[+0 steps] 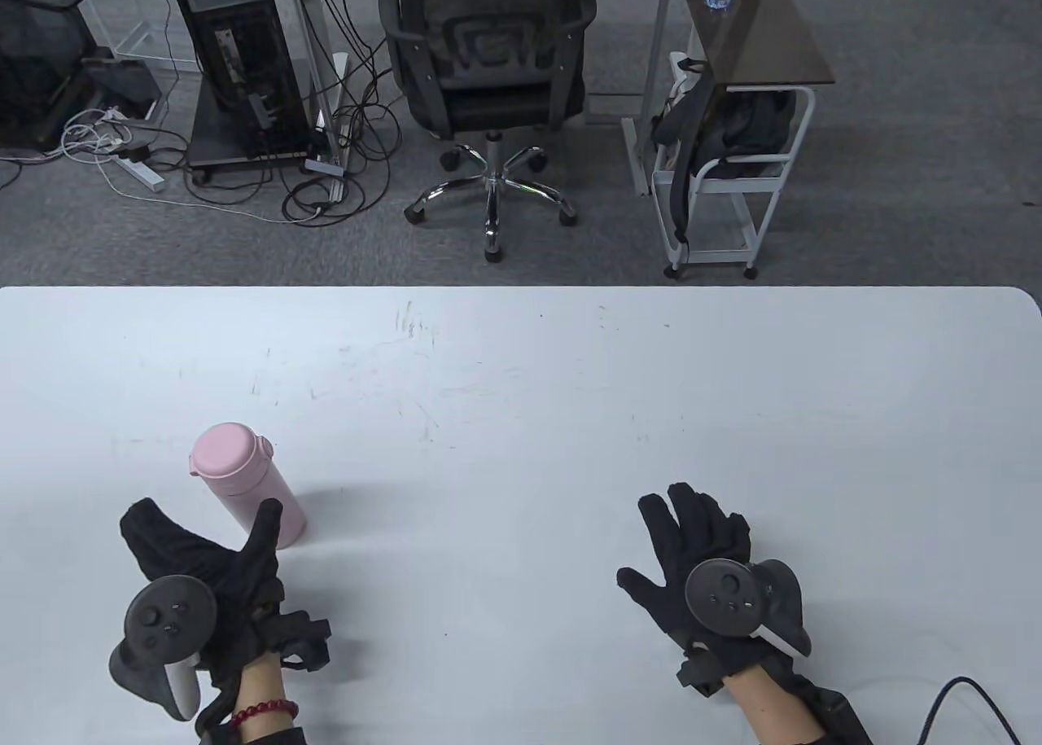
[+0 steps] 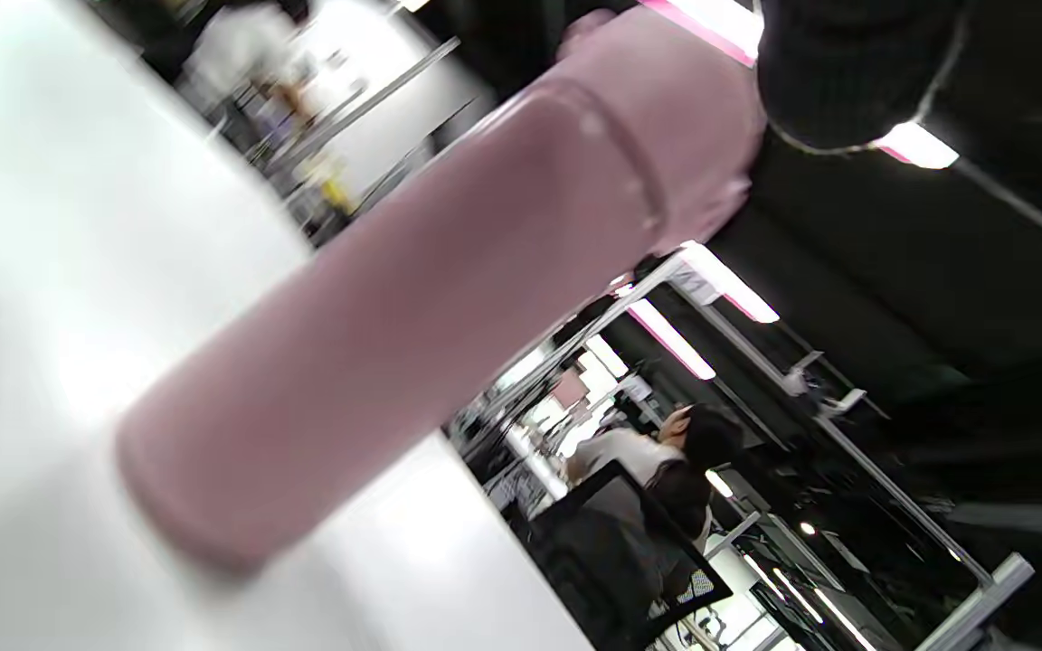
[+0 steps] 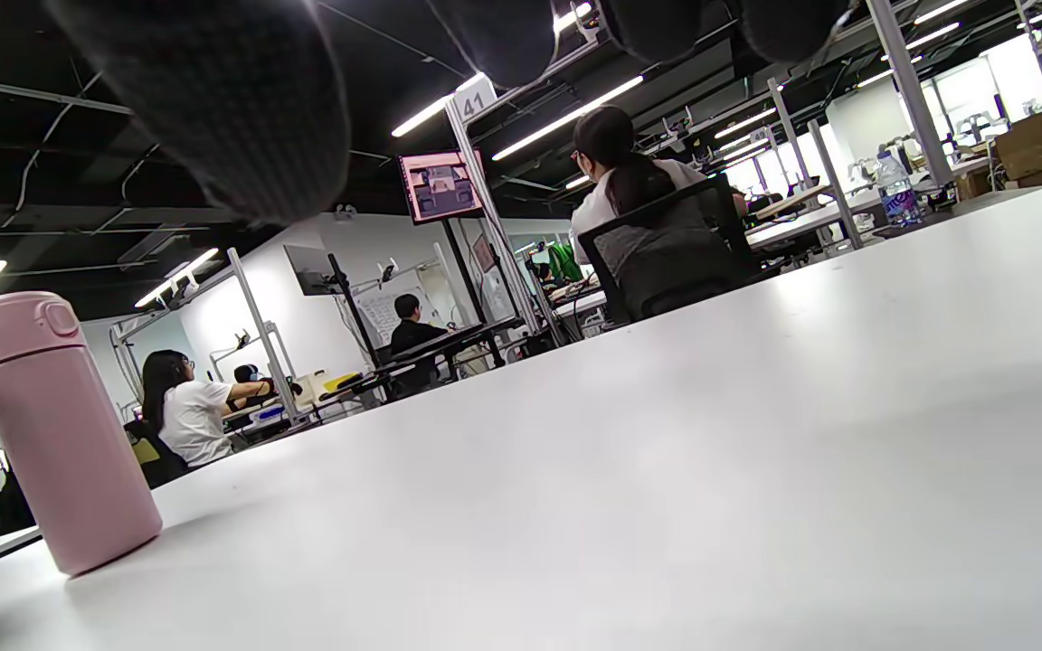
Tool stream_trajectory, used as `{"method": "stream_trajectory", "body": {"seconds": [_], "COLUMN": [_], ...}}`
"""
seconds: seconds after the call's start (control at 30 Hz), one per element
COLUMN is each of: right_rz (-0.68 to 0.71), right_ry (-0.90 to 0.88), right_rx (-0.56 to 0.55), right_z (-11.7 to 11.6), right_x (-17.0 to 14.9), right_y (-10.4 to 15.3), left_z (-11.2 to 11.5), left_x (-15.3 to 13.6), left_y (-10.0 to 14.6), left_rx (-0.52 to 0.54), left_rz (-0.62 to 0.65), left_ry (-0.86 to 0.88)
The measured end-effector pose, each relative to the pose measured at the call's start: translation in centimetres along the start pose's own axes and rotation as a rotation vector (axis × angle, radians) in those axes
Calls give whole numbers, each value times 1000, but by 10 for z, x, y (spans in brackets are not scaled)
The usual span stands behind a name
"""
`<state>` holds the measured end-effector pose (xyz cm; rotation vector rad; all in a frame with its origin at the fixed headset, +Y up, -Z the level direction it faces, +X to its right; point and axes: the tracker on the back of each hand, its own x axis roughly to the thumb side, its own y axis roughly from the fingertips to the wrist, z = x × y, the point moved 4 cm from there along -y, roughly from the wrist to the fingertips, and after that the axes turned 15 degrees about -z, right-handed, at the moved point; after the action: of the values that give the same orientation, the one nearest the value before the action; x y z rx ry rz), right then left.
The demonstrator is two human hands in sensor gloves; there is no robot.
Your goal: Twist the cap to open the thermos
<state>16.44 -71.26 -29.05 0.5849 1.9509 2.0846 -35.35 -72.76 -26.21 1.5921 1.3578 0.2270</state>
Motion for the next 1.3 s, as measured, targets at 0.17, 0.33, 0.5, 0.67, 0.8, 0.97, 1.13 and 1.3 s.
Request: {"method": "stream_trajectory", "body": {"seconds": [0.17,0.33,0.5,0.67,0.8,0.97,1.13,1.3], "right_rz": [1,5,8,6,4,6,28,101], "right_ry": [-7,6,10,7,7,6,-1,-102], "right_rx": [7,33,45,50,57,69,65,-98], "right_z": [0,-1,-1,-2,-3,-5,-5,23], "right_x": [0,0,0,0,0,1,7,26], "right_y": [0,0,-1,-2,-2,-2,-2,3], "left_z": [29,45,53,50,50,50,66,100], "left_x": [-13,-19,-31,-27,-14,31,88,124], "left_y": [-23,-38,-51,-54,-48,-27,23,99], "left_rx": [-202,-195,-249,-255,-272,-302,-358,-486], "left_rz": [-92,-116,-182,-148,-80,102,389,593], "left_ry": [-110,-156,-98,-85,-29,8,9,24]}}
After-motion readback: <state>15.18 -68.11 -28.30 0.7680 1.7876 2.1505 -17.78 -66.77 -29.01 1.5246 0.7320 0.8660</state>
